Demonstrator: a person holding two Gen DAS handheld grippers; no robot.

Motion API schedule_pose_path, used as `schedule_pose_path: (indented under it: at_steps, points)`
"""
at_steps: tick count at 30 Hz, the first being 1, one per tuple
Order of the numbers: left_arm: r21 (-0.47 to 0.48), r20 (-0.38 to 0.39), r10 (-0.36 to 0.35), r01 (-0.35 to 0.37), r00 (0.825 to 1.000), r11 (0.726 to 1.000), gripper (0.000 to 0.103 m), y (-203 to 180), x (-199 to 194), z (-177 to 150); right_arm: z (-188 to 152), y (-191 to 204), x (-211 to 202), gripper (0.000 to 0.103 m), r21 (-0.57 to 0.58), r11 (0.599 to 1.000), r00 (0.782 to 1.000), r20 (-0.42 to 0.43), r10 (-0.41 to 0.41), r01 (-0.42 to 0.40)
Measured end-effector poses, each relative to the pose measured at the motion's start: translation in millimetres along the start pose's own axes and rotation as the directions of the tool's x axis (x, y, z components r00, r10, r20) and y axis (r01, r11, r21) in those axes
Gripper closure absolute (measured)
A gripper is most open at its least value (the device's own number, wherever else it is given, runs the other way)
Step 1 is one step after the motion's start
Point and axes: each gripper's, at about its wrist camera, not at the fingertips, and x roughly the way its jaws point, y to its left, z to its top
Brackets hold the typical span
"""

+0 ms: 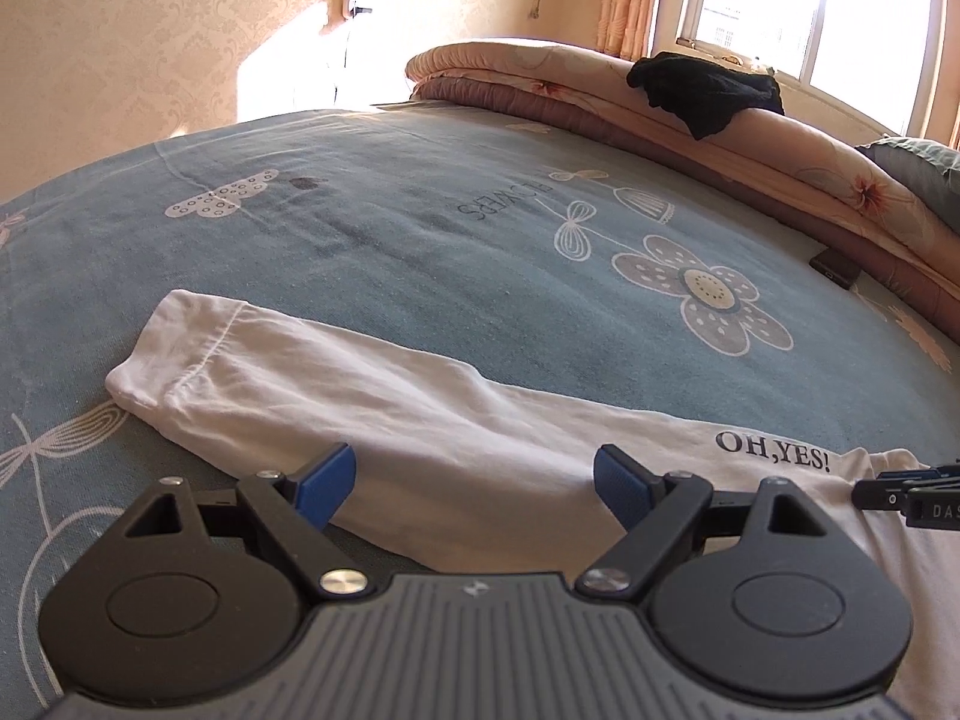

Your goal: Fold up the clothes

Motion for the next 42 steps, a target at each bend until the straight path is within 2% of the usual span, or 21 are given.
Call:
schedule_pose_path:
  at_steps: [3,6,9,11,13,18,21,22,24,26,27,29,32,33,35,37,39,41,42]
  points:
    - [-0.009,-0.006,0.006,-0.006,1.000,1.000,0.016,3.3,1.9,0.1,14.1,3.4,1.2,0.070,-0.005,1.000,1.000,0.011,-0.008,0.008]
    - [-0.028,-0.008,0.015,-0.015,1.000,0.999,0.016,8.7,2.5,1.1,26.8,6.2,-14.7,0.068,-0.036,0.999,0.998,0.043,0.041,-0.039]
    - [-0.060,-0.010,0.017,-0.017,1.000,0.998,0.016,15.7,3.1,2.5,27.1,12.7,-19.6,0.067,-0.015,0.992,0.991,-0.047,0.128,-0.129]
    - [-0.063,-0.010,0.025,-0.026,1.000,0.998,0.016,17.0,2.7,3.1,18.9,28.6,-15.2,0.067,-0.049,0.990,0.987,-0.100,0.129,-0.134]
    - [-0.055,-0.009,0.038,-0.038,0.999,0.998,0.016,16.7,1.7,3.5,12.7,43.0,-6.2,0.067,-0.079,0.990,0.987,-0.119,0.104,-0.113]
    - [-0.039,-0.009,0.069,-0.069,0.998,0.997,0.016,19.0,1.4,5.2,27.8,53.4,16.3,0.052,-0.050,0.998,0.999,-0.038,0.033,-0.035]
    - [-0.043,-0.015,0.098,-0.098,0.995,0.994,0.016,26.8,3.2,7.2,42.7,51.6,19.4,0.052,-0.012,1.000,0.999,-0.023,0.023,-0.023]
    - [-0.053,-0.017,0.108,-0.109,0.994,0.993,0.016,31.0,3.5,8.2,45.5,52.8,12.6,0.052,-0.001,1.000,1.000,-0.012,0.026,-0.026]
    - [-0.080,-0.021,0.129,-0.130,0.991,0.988,0.016,39.5,3.6,9.9,47.3,56.9,-2.5,0.051,0.034,0.994,0.995,-0.009,0.102,-0.101]
    - [-0.110,-0.025,0.141,-0.143,0.990,0.984,0.016,46.8,3.5,10.8,45.8,68.8,-11.6,0.051,0.055,0.983,0.983,-0.043,0.179,-0.176]
    - [-0.116,-0.028,0.141,-0.143,0.990,0.983,0.016,48.6,3.5,10.9,44.5,75.6,-11.8,0.051,0.050,0.981,0.979,-0.070,0.191,-0.188]
    - [-0.117,-0.029,0.140,-0.142,0.990,0.983,0.016,49.5,3.7,10.7,41.3,93.5,-5.1,0.051,0.030,0.983,0.973,-0.140,0.184,-0.181]
    - [-0.109,-0.028,0.135,-0.138,0.990,0.985,0.016,48.3,3.9,10.5,38.3,112.9,16.1,0.050,-0.006,0.992,0.977,-0.174,0.121,-0.124]
    - [-0.105,-0.026,0.134,-0.136,0.991,0.985,0.016,47.7,3.8,10.5,40.3,116.2,19.6,0.044,-0.015,0.994,0.982,-0.156,0.108,-0.112]
    - [-0.104,-0.022,0.132,-0.134,0.991,0.986,0.016,47.8,3.3,10.7,46.4,123.5,27.6,0.043,-0.054,0.996,0.991,-0.119,0.061,-0.067]
    - [-0.110,-0.021,0.136,-0.138,0.990,0.984,0.015,49.2,3.8,10.8,55.0,124.2,37.8,0.038,-0.066,0.997,0.996,-0.076,0.036,-0.041]
    - [-0.113,-0.024,0.141,-0.143,0.990,0.983,0.015,51.7,4.5,11.1,63.9,118.3,42.4,0.038,-0.050,0.997,0.998,-0.050,0.049,-0.051]
    - [-0.126,-0.026,0.144,-0.146,0.989,0.981,0.015,55.7,4.9,11.6,71.8,108.9,35.9,0.038,-0.034,0.994,0.995,-0.022,0.099,-0.100]
    - [-0.137,-0.026,0.145,-0.147,0.989,0.980,0.015,58.2,4.9,11.8,73.6,108.1,33.8,0.038,-0.063,0.990,0.992,-0.018,0.124,-0.125]
